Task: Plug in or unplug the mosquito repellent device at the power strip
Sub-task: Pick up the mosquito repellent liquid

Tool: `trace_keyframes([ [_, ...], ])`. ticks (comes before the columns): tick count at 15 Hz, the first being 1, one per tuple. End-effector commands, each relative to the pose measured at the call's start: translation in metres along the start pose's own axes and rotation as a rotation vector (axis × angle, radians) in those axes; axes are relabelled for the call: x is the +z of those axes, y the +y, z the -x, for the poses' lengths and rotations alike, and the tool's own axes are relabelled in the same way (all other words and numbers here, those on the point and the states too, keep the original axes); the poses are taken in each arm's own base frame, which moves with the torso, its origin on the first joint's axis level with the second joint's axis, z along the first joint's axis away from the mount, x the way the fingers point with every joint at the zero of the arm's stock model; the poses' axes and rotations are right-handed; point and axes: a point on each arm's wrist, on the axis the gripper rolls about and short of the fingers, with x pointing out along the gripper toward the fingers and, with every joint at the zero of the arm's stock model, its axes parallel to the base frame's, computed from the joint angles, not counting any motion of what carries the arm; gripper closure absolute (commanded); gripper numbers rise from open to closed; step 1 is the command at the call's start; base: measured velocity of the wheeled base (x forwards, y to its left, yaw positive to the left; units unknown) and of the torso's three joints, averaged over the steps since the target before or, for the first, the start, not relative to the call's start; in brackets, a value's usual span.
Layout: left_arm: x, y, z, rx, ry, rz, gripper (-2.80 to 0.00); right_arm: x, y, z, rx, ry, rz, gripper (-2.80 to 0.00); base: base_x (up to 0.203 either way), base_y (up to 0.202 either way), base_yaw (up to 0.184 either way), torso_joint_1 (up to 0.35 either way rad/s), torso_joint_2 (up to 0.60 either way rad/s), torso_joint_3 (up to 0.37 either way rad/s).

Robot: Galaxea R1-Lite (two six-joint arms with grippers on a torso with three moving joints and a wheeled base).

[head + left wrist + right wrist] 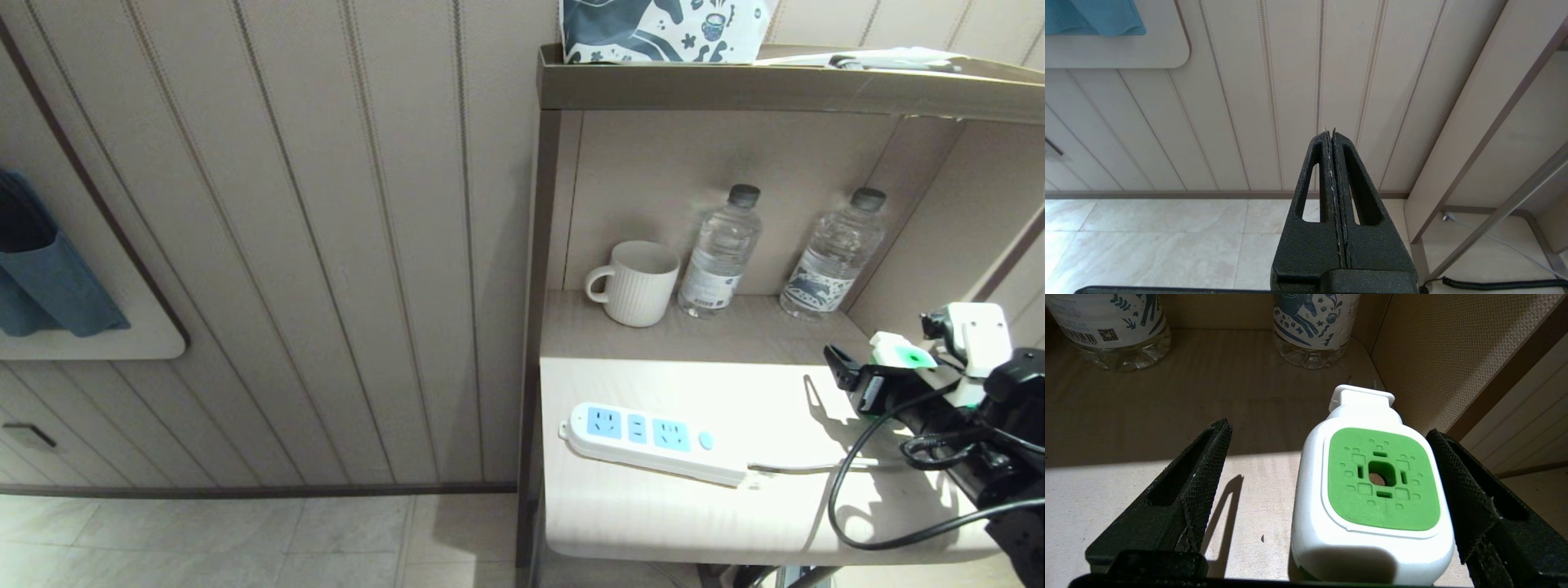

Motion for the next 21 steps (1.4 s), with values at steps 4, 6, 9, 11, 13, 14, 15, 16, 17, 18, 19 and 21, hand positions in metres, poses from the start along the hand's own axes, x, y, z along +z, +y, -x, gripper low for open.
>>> trace_keyframes([
  [4, 0.0, 0.0, 0.0, 0.001, 0.002, 0.0, 0.0, 0.006, 0.0, -0.003, -0.004, -0.054, -0.004, -2.8, 0.0, 0.0, 0.0, 0.0, 0.0, 0.0],
  [6, 0.001, 0.0, 0.0, 0.0, -0.001, 0.0, 0.0, 0.004, 0.0, -0.003, -0.003, -0.046, -0.002, -2.8, 0.0, 0.0, 0.0, 0.0, 0.0, 0.0],
  [9, 0.001, 0.0, 0.0, 0.0, 0.0, 0.0, 0.0, 0.004, 0.0, -0.004, -0.003, -0.047, -0.003, 0.0, 0.0, 0.0, 0.0, 0.0, 0.0, 0.0],
  [11, 0.0, 0.0, 0.0, 0.001, 0.002, 0.0, 0.0, 0.005, 0.0, -0.005, -0.007, -0.054, -0.004, 0.0, 0.0, 0.0, 0.0, 0.0, 0.0, 0.0],
  [13, 0.0, 0.0, 0.0, 0.001, 0.002, 0.0, 0.0, 0.006, -0.001, -0.005, -0.01, -0.056, -0.005, 0.0, 0.0, 0.0, 0.0, 0.0, 0.0, 0.0],
  [14, 0.0, 0.0, 0.0, -0.001, 0.002, 0.0, 0.0, 0.006, -0.001, -0.005, -0.01, -0.056, -0.005, 0.0, 0.0, 0.0, 0.0, 0.0, 0.0, 0.0],
  [15, 0.0, 0.0, 0.0, 0.0, 0.002, 0.0, 0.0, 0.005, -0.001, -0.005, -0.01, -0.054, -0.004, 0.0, 0.0, 0.0, 0.0, 0.0, 0.0, 0.0],
  [16, 0.0, 0.0, 0.0, -0.001, 0.002, 0.0, 0.0, 0.005, -0.001, -0.005, -0.01, -0.054, -0.003, 0.0, 0.0, 0.0, 0.0, 0.0, 0.0, 0.0],
  [17, 0.0, 0.0, 0.0, -0.002, 0.002, 0.0, 0.0, 0.005, -0.001, -0.004, -0.01, -0.053, -0.003, 0.0, 0.0, 0.0, 0.0, 0.0, 0.0, 0.0],
  [18, 0.0, 0.0, 0.0, -0.001, 0.002, 0.0, 0.0, 0.006, -0.001, -0.003, -0.006, -0.057, -0.004, 0.0, 0.0, 0.0, 0.0, 0.0, 0.0, 0.0],
  [19, 0.0, 0.0, 0.0, -0.001, 0.002, 0.0, 0.0, 0.008, -0.001, -0.002, -0.004, -0.061, -0.002, 0.0, 0.0, 0.0, 0.0, 0.0, 0.0, 0.0],
  [21, 0.0, 0.0, 0.0, -0.001, 0.002, 0.0, 0.0, 0.027, -0.002, 0.009, 0.002, -0.136, 0.016, 0.0, 0.0, 0.0, 0.0, 0.0, 0.0, 0.0],
])
